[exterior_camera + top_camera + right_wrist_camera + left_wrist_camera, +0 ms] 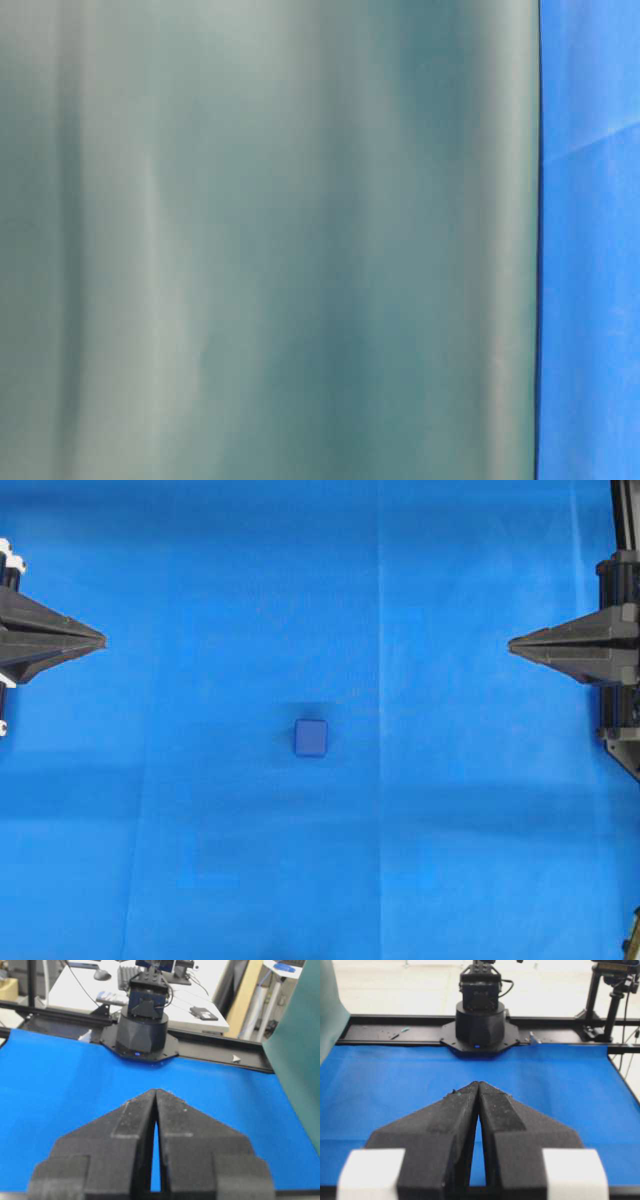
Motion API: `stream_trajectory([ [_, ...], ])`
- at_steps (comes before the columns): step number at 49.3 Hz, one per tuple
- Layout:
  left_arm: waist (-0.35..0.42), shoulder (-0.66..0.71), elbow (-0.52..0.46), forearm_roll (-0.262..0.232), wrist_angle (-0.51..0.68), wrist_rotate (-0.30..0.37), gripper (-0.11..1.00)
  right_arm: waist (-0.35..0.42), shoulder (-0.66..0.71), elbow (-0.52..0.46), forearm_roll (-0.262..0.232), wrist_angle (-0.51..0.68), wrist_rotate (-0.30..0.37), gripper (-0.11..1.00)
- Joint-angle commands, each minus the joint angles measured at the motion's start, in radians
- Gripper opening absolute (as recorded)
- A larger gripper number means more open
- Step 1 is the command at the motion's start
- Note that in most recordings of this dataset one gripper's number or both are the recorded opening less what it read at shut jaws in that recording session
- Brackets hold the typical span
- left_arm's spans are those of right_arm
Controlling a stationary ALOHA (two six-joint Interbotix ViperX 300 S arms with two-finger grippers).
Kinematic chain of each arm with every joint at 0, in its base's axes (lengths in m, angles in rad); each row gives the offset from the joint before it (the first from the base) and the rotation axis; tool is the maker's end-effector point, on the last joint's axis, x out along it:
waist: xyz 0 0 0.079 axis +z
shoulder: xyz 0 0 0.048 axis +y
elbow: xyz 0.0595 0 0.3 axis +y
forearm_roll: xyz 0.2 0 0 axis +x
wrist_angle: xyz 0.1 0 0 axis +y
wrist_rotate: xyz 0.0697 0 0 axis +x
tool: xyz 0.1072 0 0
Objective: Handover the blue block to the right arm after grasping it with the left arm, then place it in the designated position.
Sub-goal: 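Open the left gripper and move it toward the blue cube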
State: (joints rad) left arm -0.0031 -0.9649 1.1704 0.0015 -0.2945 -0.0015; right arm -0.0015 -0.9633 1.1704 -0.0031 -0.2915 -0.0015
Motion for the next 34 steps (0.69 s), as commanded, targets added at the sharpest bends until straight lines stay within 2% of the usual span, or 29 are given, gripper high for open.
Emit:
stream_trajectory([
  [1,-0.018,0.003,-0.014,0.000,0.005,-0.003,0.00,0.003,0.014,-0.018,0.002,-0.005,0.002,0.01],
  [13,-0.020,0.005,-0.014,0.002,0.018,0.000,0.00,0.003,0.037,-0.057,-0.002,0.066,-0.003,-0.03],
  [34,-0.021,0.011,-0.012,0.002,0.018,-0.003,0.00,-0.011,0.037,-0.060,-0.002,0.069,0.000,-0.02],
])
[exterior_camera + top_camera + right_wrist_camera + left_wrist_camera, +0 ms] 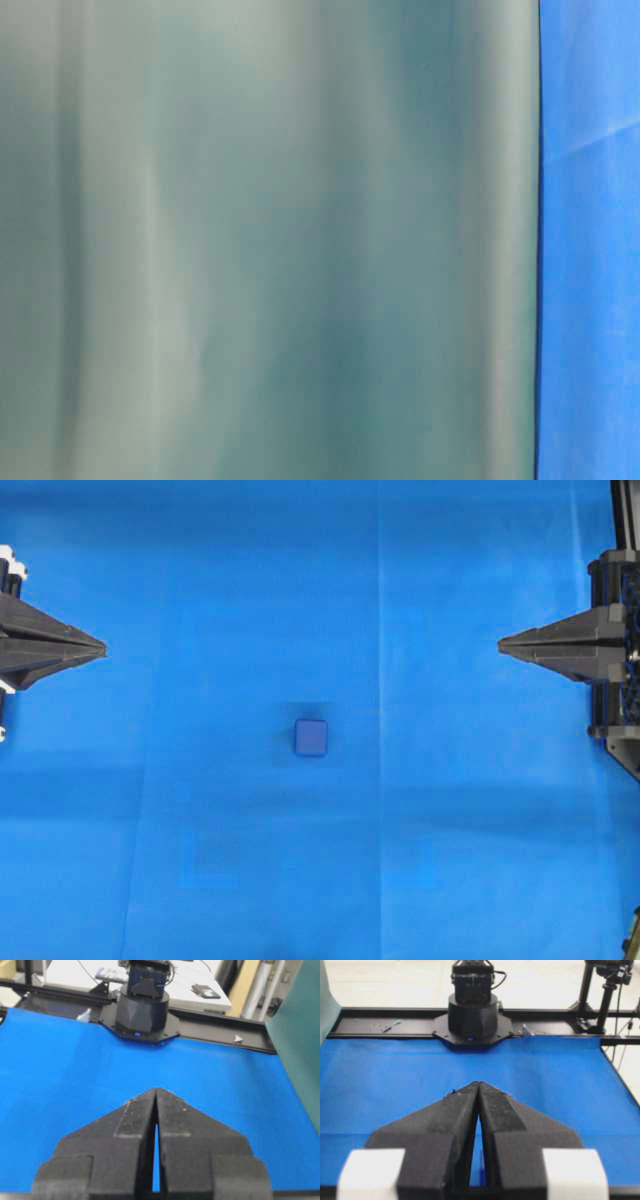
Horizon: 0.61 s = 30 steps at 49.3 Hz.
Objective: Handover the blue block to the right arm after grasping it with the left arm, then place it in the designated position.
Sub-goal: 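Open the left gripper and move it toward the blue cube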
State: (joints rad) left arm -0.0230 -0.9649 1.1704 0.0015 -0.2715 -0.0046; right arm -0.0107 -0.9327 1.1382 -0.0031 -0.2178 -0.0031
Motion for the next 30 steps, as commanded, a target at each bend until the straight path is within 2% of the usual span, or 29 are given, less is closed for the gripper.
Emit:
stream_trajectory([
  [1,-0.002,0.012,-0.012,0.002,-0.005,0.000,0.01,-0.002,0.006,-0.028,-0.002,-0.003,0.002,-0.02],
  [4,-0.002,0.012,-0.012,0.002,-0.005,0.000,0.09,-0.003,0.006,-0.028,-0.002,-0.003,0.003,0.01],
  [8,-0.002,0.011,-0.014,0.002,-0.005,0.003,0.30,-0.003,0.006,-0.029,0.003,-0.003,0.011,0.15],
  [15,-0.002,0.012,-0.012,0.003,-0.005,0.009,0.73,-0.003,0.006,-0.029,0.005,-0.002,0.028,0.55],
  [18,-0.002,0.011,-0.012,0.003,-0.005,0.009,0.87,-0.003,0.008,-0.029,0.006,-0.002,0.028,0.73],
  [21,-0.002,0.012,-0.012,0.003,-0.005,0.008,0.93,-0.005,0.008,-0.029,0.006,-0.002,0.029,0.88],
  [24,-0.002,0.011,-0.012,0.005,-0.005,0.005,0.93,-0.008,0.008,-0.029,0.006,-0.002,0.029,0.97],
  [30,-0.002,0.006,-0.012,0.003,-0.005,0.000,0.93,-0.012,0.008,-0.029,0.006,-0.002,0.029,0.98],
])
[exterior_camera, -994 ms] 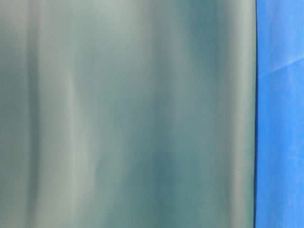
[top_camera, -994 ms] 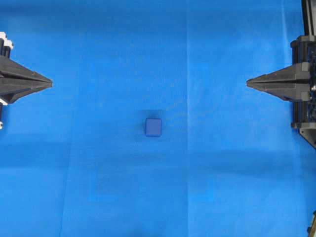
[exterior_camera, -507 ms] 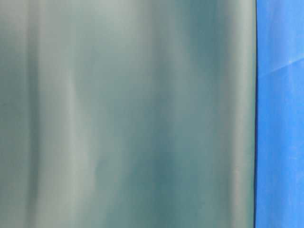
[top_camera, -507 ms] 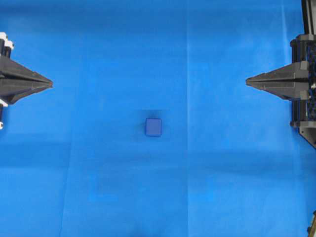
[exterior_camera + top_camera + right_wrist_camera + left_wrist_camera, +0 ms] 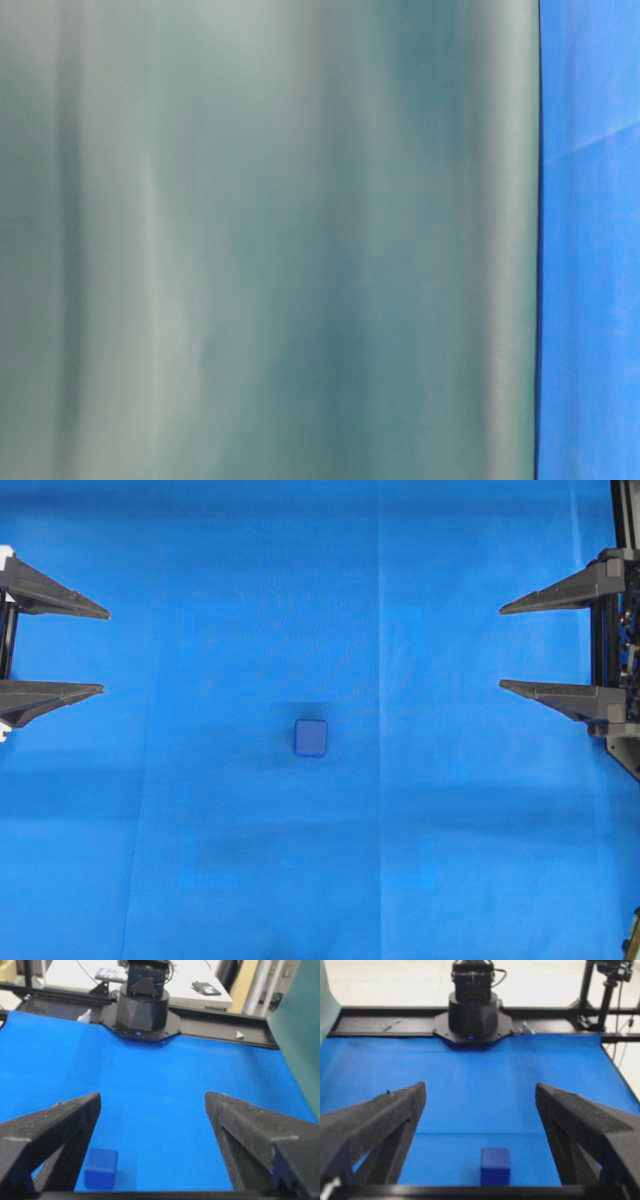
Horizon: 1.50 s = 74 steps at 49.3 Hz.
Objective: Handover the blue block to the right arm after grasping it with the left arm, then place it in the designated position.
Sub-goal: 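Open the left gripper and move it toward the blue cube, then lower the open left gripper over the blue cube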
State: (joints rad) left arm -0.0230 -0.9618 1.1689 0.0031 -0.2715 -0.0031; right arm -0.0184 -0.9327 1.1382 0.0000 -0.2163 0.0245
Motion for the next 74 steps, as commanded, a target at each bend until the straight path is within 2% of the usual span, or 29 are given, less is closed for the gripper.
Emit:
stream_trajectory([
  [1,-0.002,0.003,-0.012,0.002,-0.005,-0.002,0.93,-0.006,0.009,-0.029,0.005,-0.005,0.002,0.98],
  [14,-0.002,0.058,-0.023,0.002,-0.043,-0.003,0.93,-0.012,0.023,-0.029,0.003,-0.009,0.002,0.98],
  [30,0.000,0.247,-0.104,0.003,-0.184,-0.002,0.93,-0.025,0.034,-0.032,0.005,-0.012,0.002,0.98],
  [44,0.003,0.459,-0.239,0.002,-0.225,-0.002,0.93,-0.025,0.034,-0.034,0.005,-0.020,0.002,0.98],
  [57,0.003,0.655,-0.417,0.002,-0.218,0.003,0.93,-0.025,0.040,-0.035,0.005,-0.026,0.002,0.98],
  [65,0.003,0.726,-0.497,0.003,-0.202,0.014,0.93,-0.025,0.044,-0.035,0.005,-0.026,0.002,0.98],
  [74,0.008,0.765,-0.535,0.003,-0.183,0.011,0.93,-0.025,0.049,-0.034,0.003,-0.026,0.002,0.98],
])
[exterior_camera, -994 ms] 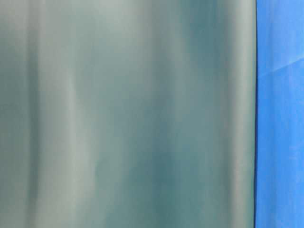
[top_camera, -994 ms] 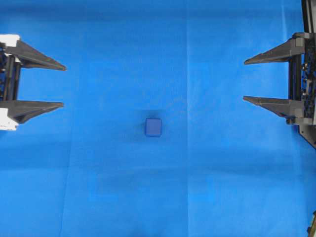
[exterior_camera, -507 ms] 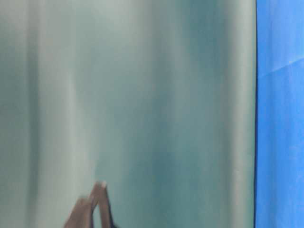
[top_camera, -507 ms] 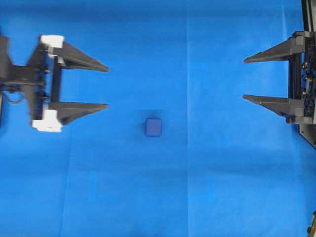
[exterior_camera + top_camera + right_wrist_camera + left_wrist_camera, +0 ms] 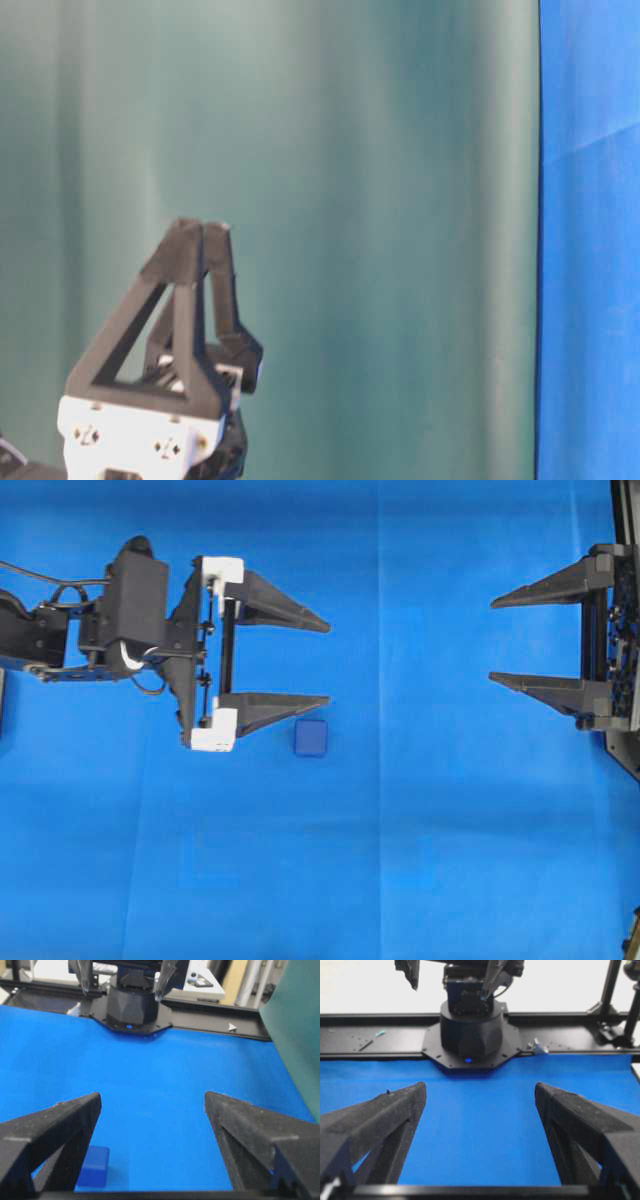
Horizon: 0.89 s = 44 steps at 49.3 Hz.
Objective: Handover the blue block to the right arm after grasping it with the left arm, then place it in the designated position.
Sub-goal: 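Lower the open left gripper over the blue cube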
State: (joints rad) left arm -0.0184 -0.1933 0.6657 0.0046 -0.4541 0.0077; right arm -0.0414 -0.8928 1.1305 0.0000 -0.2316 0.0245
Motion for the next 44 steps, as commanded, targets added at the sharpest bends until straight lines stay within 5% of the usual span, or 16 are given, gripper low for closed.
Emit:
stream_trajectory([
  [1,0.005,0.000,-0.034,0.002,0.000,0.000,0.93,-0.002,0.009,-0.026,0.003,-0.012,0.002,0.98],
  [18,0.000,0.003,-0.049,0.002,0.086,-0.046,0.93,-0.003,0.014,-0.026,0.003,-0.011,0.002,0.98],
  [44,-0.017,0.061,-0.302,0.002,0.805,-0.075,0.93,-0.002,0.014,-0.026,0.002,-0.006,0.002,0.98],
])
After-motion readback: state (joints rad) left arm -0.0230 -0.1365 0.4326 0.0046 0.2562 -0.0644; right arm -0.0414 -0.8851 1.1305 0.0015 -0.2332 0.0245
